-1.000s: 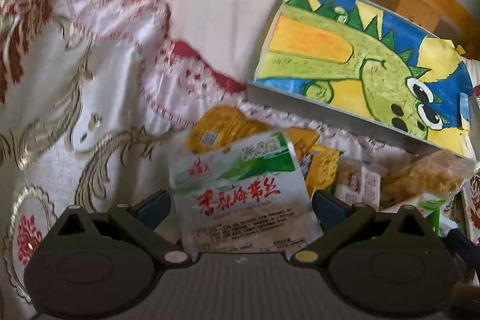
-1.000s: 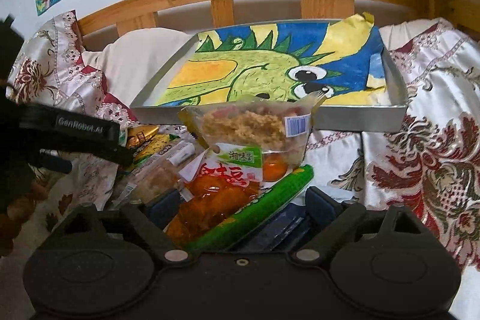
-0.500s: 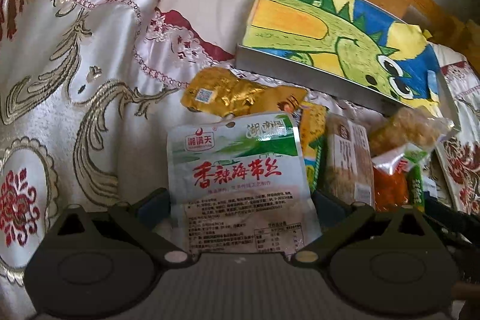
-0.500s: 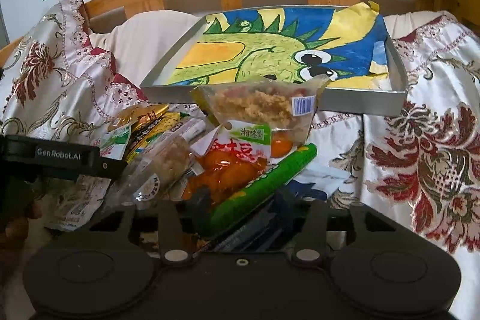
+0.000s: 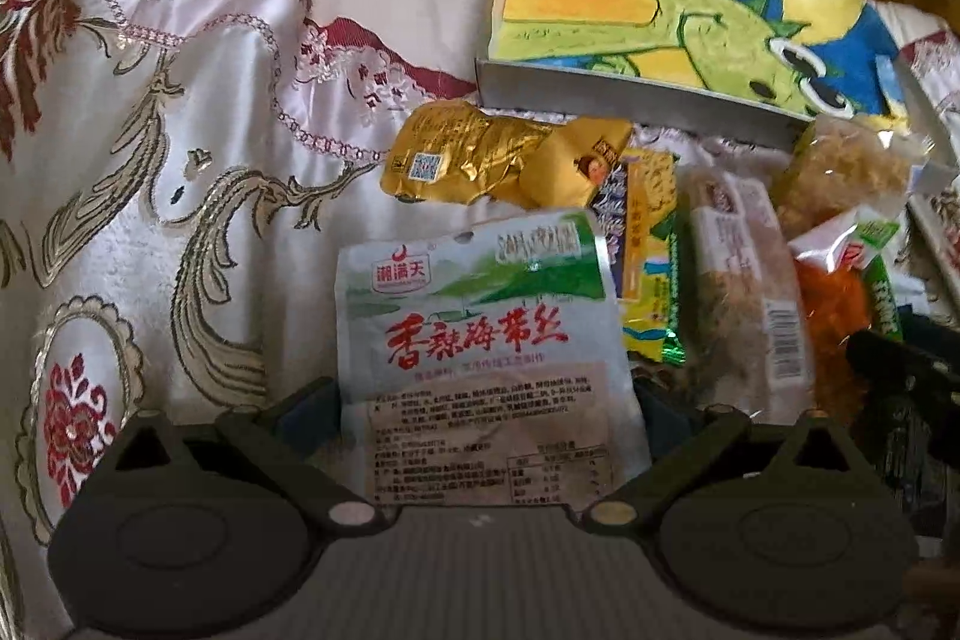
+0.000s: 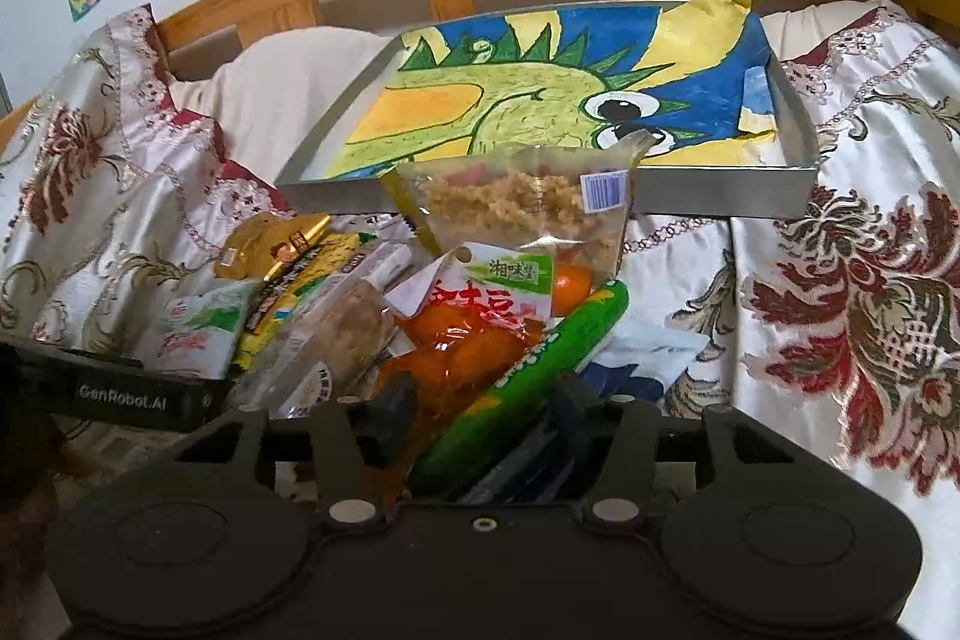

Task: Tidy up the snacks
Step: 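Close the left tool on the kelp packet while the right tool grasps the green stick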

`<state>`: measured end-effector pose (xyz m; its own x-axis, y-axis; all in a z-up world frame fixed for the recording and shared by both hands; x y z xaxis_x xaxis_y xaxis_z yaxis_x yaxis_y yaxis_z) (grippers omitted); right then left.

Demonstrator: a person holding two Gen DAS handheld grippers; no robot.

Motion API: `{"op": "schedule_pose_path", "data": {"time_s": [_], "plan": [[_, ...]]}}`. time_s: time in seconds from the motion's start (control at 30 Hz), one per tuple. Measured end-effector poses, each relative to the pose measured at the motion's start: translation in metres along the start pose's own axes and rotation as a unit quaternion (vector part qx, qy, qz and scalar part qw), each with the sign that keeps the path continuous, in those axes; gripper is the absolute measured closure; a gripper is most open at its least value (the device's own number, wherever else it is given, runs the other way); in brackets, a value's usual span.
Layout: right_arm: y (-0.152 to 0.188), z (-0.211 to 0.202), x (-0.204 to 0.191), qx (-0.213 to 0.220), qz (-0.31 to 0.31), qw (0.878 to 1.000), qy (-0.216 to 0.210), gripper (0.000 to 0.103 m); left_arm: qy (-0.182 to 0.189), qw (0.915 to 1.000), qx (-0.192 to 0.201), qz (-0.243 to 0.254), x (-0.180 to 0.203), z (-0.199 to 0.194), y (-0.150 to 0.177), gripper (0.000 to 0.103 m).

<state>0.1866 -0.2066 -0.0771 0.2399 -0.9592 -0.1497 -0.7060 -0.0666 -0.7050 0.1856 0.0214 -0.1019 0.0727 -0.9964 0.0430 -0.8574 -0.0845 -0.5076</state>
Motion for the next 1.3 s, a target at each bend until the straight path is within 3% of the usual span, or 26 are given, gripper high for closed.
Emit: {"op": "schedule_pose_path", "data": {"time_s": [0.27, 0.5, 0.67, 1.0, 1.3], "plan": [[0.005, -0.01, 0.004, -0.011, 0.025, 0.999, -0.021, 0.071, 0.042, 0.999, -0.002, -0.016, -0.007, -0.007, 0.004, 0.003], [0.014, -0.027, -0.002, -0.027, 0.039, 0.998, -0.05, 0.073, 0.088, 0.9957, -0.011, -0.029, 0.001, -0.026, 0.02, 0.003], [0.021, -0.037, -0.013, -0.028, 0.013, 0.998, -0.058, 0.074, 0.112, 0.9935, -0.012, -0.016, 0.01, -0.038, 0.034, 0.003], [0.021, -0.038, -0.014, -0.02, 0.006, 0.998, -0.054, 0.076, 0.131, 0.9907, -0.002, -0.036, 0.011, -0.045, 0.036, 0.003], [0.02, -0.041, -0.016, -0.001, -0.035, 0.999, -0.019, 0.081, 0.144, 0.9886, 0.008, -0.044, 0.02, -0.051, 0.036, 0.003]]}}
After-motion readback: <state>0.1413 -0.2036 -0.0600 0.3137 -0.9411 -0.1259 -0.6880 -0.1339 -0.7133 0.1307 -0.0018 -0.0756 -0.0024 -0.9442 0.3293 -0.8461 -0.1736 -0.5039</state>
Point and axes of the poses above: each gripper's, at about its wrist camera, not at the fingertips, and z roughly the way its jaws point, x to its right, y to its underside, the point moved 5 cm from there along z, roughly the way its jaws point, and after that the axes turned 1 degree about -x, right-handed, at the moved point
